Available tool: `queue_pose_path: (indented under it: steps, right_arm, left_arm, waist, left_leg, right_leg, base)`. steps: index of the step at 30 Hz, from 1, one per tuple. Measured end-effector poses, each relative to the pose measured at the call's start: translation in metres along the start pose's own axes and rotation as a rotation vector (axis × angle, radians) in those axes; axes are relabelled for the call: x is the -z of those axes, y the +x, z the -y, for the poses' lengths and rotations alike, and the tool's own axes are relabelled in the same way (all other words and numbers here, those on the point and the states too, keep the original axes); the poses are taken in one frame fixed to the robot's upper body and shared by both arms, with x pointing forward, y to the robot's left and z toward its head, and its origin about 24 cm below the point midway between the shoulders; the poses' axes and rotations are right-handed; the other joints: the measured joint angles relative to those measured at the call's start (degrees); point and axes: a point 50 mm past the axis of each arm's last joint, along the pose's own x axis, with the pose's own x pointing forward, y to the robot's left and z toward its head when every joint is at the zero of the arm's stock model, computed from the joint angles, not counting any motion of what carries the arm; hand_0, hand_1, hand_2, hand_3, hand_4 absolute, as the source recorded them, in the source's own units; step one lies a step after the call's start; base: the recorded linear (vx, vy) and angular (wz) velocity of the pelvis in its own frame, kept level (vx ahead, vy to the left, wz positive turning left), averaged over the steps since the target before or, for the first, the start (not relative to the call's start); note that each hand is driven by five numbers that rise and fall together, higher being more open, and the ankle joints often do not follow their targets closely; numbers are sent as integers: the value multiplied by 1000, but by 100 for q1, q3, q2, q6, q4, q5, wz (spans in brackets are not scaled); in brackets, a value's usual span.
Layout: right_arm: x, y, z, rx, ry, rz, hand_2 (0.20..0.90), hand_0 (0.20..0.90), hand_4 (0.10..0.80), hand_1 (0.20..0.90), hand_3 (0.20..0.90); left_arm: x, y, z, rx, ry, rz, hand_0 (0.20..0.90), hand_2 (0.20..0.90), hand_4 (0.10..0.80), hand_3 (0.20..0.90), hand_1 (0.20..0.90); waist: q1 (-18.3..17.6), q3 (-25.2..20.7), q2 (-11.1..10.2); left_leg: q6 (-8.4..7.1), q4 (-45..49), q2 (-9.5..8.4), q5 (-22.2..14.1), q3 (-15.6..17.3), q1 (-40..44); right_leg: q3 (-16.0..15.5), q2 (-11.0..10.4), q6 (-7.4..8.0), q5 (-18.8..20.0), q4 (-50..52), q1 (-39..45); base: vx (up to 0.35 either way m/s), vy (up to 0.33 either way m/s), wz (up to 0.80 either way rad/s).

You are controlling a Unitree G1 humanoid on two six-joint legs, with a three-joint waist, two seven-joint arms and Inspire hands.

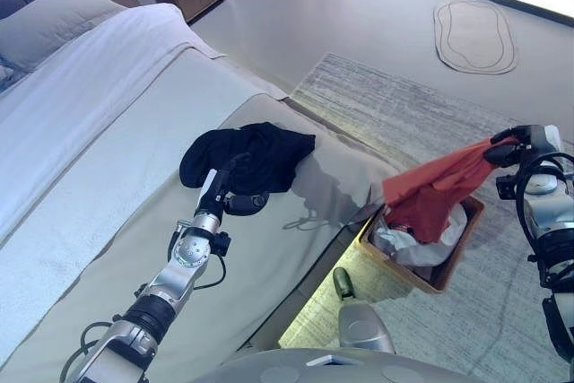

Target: Pick up the clothes from the bed and place them into the basket

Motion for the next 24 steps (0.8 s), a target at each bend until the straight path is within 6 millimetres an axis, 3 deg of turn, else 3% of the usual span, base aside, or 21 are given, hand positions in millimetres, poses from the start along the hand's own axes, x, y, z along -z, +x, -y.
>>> queue_pose_path:
  steps: [9, 19, 20, 21, 24]
  right_arm:
    - [44, -1, -17, -37, -5, -172, 300, 300, 100, 300, 200]
    - [54, -2, -16, -37, -24, -213, 300, 300, 100, 300, 200]
    - [55, -2, -17, -42, -28, -213, 352, 352, 160, 352, 260]
    - [55, -3, -19, -46, -28, -214, 900, 900, 800, 900, 900]
    - [55, -3, -22, -54, -22, -210, 900, 900, 800, 900, 900]
  left_arm:
    - [-1, 2, 1, 4, 0, -6, 900, 900, 800, 900, 900]
    - [-1, 2, 2, 6, 1, -6, 900, 900, 800, 900, 900]
    - [-1, 2, 2, 7, 0, -6, 900, 900, 800, 900, 900]
    - [-2, 2, 2, 8, 0, -3, 900, 900, 800, 900, 900]
    - [-3, 2, 2, 15, -1, -1, 900, 900, 800, 900, 900]
  waist:
    - [83, 6, 8]
    - [170, 84, 155]
    - [183, 85, 158]
    - [210, 85, 158]
    - [225, 85, 159]
  left_leg:
    - [18, -2, 2, -14, -28, -19]
    - [-1, -1, 1, -2, -91, -52]
    - [-2, -1, 4, -1, -103, -59]
    - [-2, -1, 8, -1, -103, -59]
    - [-3, 0, 4, 0, -115, -67]
  right_leg:
    - [-28, -36, 3, -4, -1, 0]
    - [-73, -46, -5, 2, -1, 1]
    - [-92, -46, -5, 2, -1, 1]
    - [-95, -43, -9, 5, -1, 1]
    - [-137, -42, -13, 8, -1, 3]
  base:
    - [-8, -15, 1]
    - [-1, -5, 2]
    - [1, -15, 5]
    - [3, -16, 6]
    - [5, -11, 4]
